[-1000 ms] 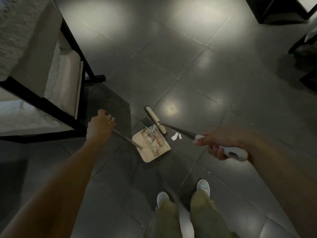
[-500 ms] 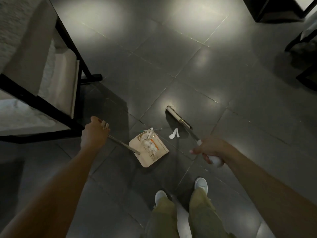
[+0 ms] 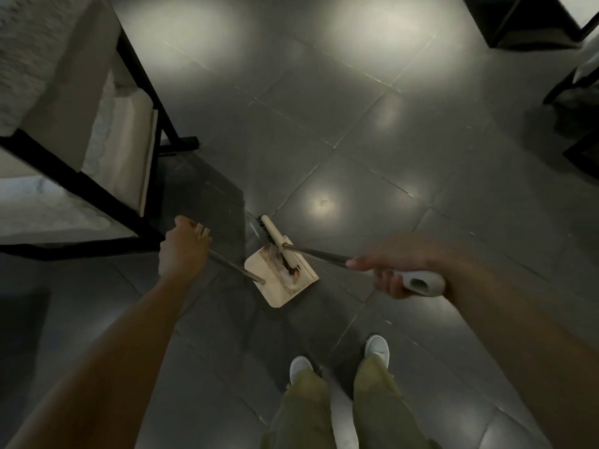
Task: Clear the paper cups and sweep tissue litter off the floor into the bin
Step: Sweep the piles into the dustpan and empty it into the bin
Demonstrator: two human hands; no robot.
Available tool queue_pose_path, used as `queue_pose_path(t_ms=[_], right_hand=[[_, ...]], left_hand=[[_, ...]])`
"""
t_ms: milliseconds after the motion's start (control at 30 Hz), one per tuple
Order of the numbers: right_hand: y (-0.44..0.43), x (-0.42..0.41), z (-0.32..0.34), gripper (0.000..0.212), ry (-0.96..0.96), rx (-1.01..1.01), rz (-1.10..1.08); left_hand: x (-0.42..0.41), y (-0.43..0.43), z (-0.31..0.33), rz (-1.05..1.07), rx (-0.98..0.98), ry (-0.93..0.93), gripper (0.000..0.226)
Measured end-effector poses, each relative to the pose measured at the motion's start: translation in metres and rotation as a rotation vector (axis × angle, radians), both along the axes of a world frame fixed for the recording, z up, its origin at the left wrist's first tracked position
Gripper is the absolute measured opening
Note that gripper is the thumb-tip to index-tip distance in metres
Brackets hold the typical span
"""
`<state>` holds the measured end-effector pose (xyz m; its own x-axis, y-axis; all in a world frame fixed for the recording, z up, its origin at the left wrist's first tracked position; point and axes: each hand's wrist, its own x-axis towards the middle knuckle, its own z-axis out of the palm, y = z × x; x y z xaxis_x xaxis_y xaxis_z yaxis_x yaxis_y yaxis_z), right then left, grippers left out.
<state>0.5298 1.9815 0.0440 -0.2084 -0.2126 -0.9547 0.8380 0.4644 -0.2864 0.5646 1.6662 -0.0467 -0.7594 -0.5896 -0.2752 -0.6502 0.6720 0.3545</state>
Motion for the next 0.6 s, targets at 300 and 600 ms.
queue_pose_path(t_ms=[300, 600], right_hand=[[0.012, -0.008, 0.054, 0.055, 0.143, -0.034, -0.006], [0.053, -0.029, 0.099, 0.037, 0.047, -0.201, 0.039]], left_hand=[[0.048, 0.007, 0.025, 0.242, 0.116, 0.191, 0.025], [0.117, 0.06, 0.068, 0.491, 0.003, 0.347, 0.025]])
